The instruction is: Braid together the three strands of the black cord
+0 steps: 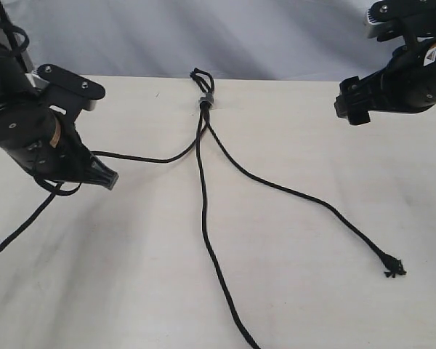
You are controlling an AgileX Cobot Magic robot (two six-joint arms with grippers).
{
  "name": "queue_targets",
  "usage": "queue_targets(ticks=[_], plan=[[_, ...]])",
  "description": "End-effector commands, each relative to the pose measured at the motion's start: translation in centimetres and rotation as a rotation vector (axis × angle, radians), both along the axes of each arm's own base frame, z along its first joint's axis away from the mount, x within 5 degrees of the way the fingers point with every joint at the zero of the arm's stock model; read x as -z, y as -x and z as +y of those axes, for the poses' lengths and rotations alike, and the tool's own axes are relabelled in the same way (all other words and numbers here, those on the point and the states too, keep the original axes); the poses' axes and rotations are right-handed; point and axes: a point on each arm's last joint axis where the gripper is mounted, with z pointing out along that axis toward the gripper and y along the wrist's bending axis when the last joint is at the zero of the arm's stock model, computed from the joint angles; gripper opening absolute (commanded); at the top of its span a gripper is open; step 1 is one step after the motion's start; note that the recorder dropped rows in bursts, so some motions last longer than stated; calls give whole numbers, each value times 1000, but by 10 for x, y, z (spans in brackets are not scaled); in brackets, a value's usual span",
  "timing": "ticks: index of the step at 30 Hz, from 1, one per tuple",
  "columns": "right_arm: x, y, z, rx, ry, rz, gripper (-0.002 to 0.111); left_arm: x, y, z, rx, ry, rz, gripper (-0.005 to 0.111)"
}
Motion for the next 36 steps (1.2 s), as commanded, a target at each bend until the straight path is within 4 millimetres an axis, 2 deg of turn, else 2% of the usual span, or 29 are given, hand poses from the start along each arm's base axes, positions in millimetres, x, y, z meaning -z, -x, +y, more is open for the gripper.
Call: queue_targets(ticks=[1,7,14,21,23,30,31,34,35,36], plan=[[-1,-1,-2,-2,11,-11,91,13,2,13,-43,54,-20,0],[-1,-1,-2,-1,9,-11,91,30,12,23,-76,94,-9,0],[-1,-1,-2,0,8,-11,91,40,18,33,-111,119,-2,0],[-1,-1,-2,0,8,-11,91,52,21,33,-111,121,31,1],[-1,-1,-2,2,4,-11,91,58,20,33,-124,121,48,8],[0,0,-1,13,-18,2,91,71,17,30,-140,147,64,54],[2,3,2,39,-77,39,91,68,17,30,-140,148,57,62],[3,7,20,-34,-108,93,91,52,15,29,-126,165,-3,66],[3,11,39,-107,-126,140,91,34,13,29,-121,173,-57,66],[4,13,48,-145,-132,167,91,26,11,29,-119,183,-87,66]])
